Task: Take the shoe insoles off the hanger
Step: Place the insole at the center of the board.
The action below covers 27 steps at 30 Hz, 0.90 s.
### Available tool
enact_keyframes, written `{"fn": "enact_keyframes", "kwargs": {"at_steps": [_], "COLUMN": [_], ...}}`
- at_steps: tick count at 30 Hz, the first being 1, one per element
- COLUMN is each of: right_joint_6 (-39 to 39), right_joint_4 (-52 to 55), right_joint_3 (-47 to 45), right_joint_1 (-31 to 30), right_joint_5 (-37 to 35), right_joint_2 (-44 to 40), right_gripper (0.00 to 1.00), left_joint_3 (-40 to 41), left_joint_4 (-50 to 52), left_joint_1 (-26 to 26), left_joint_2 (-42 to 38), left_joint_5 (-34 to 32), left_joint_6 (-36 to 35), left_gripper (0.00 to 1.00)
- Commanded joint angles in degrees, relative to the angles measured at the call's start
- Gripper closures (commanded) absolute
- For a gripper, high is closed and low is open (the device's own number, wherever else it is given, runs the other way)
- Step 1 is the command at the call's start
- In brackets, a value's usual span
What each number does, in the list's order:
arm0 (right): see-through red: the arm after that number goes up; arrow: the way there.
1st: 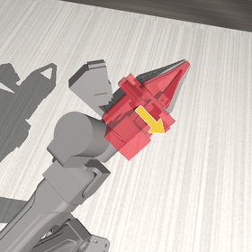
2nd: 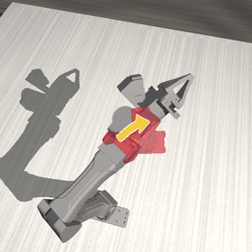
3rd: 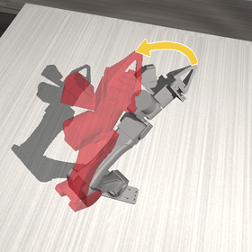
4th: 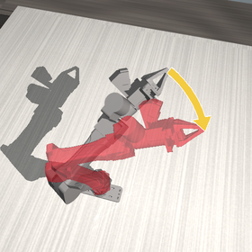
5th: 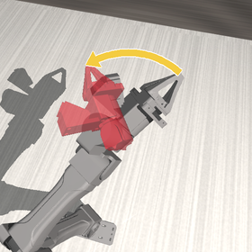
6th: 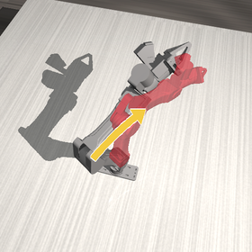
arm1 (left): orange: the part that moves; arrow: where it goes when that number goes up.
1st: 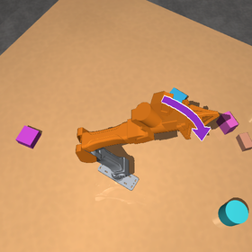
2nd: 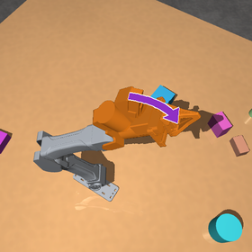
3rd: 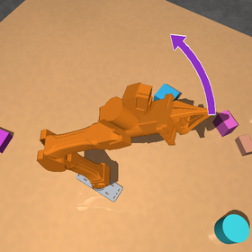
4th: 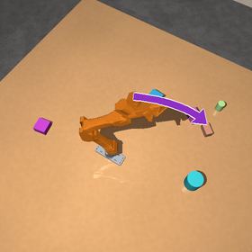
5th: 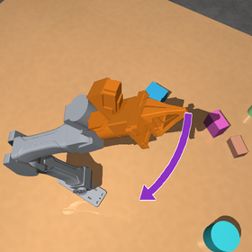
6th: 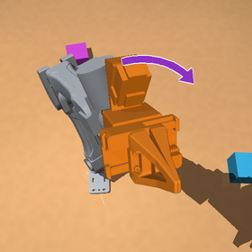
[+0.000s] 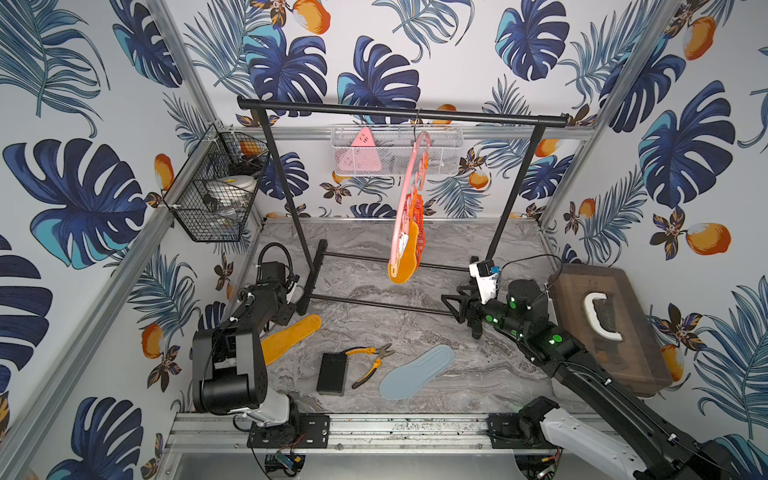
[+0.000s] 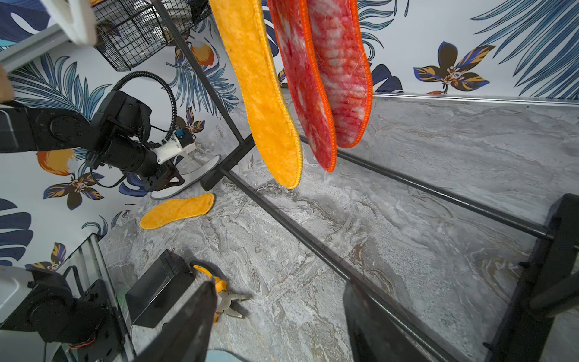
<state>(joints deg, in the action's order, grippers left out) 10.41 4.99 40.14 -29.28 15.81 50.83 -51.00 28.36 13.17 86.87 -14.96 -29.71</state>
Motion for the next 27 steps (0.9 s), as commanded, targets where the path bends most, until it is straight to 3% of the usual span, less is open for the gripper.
{"fn": "enact_keyframes", "kwargs": {"at_steps": [1, 7, 12, 19, 24, 27], "right_joint_6": [-1.2, -1.1, -0.7, -1.0, -1.3, -1.3], "right_joint_4": [1.2, 1.6, 1.5, -1.2, -2.7, -2.6], "right_joint_3": [0.3, -0.3, -0.8, -0.5, -0.1, -0.4], "right_joint_1": [-0.1, -0.1, -0.1, 0.0, 0.0, 0.0], "right_joint_5": [0.4, 0.5, -0.6, -0.7, -0.4, -0.7], "right_joint_2": [0.1, 0.7, 0.7, 1.0, 1.1, 0.2], "right_gripper": [0.32, 0.31, 0.30, 0.27, 0.25, 0.25], "left_joint_3": [-1.0, -5.0, -11.6, -20.5, -17.9, -16.4], "left_joint_4": [2.4, 11.0, 20.5, 28.5, 20.7, 14.0], "left_joint_1": [0.0, 0.0, 0.1, 0.0, -0.1, -0.6], "left_joint_2": [-1.0, -7.5, -14.1, -19.9, -23.2, -23.2], "left_joint_5": [0.7, 6.8, 16.4, 40.5, 60.5, 67.7], "left_joint_6": [1.5, 3.6, 5.2, 5.5, 7.6, 9.9], "left_gripper": [0.59, 0.59, 0.55, 0.50, 0.38, 0.33]}}
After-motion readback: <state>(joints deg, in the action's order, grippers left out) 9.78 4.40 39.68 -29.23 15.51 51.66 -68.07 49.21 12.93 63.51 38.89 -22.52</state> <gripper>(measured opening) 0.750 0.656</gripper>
